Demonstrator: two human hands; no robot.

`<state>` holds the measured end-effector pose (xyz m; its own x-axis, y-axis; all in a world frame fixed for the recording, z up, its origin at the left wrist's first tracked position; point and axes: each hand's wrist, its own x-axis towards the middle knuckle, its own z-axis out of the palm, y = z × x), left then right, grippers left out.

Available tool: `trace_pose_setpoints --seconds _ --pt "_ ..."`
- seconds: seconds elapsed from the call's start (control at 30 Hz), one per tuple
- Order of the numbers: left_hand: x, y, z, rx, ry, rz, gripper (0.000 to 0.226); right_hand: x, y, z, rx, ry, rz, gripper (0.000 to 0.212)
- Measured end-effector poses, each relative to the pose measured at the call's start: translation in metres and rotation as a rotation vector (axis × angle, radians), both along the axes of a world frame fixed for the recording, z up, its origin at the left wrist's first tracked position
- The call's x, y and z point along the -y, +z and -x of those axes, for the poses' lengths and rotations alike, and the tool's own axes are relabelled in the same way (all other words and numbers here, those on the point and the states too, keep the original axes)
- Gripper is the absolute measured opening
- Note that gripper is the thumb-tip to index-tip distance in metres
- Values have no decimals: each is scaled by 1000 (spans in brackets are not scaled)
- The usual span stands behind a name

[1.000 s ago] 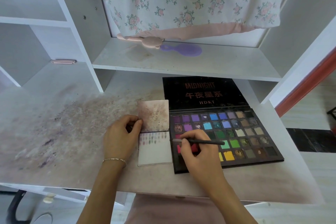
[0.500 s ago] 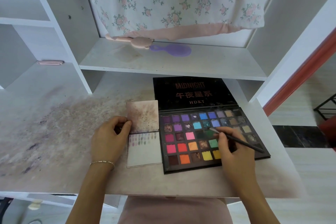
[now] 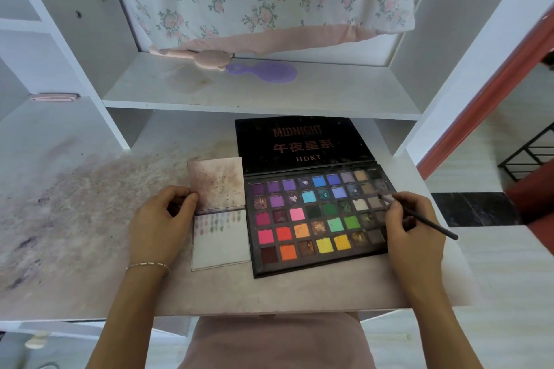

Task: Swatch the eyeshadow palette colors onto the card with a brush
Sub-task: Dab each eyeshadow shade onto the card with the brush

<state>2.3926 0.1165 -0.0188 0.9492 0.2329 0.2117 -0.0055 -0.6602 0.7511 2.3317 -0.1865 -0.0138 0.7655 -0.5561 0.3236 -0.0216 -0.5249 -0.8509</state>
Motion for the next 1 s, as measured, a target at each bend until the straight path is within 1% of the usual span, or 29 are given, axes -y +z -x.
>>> trace_pose_setpoints --seconds 0.17,0.43,0.6,1.0 --pt "2 1 0 -28 7 29 5 0 0 1 -20 -33 -16 13" --pt "2 3 1 -20 2 10 7 -1 0 0 -131 33 46 11" --pt "3 3 1 -13 2 6 7 1 0 0 -129 13 25 9" --pt "2 3 1 -10 1 5 5 -1 1 -3 -134 3 77 10"
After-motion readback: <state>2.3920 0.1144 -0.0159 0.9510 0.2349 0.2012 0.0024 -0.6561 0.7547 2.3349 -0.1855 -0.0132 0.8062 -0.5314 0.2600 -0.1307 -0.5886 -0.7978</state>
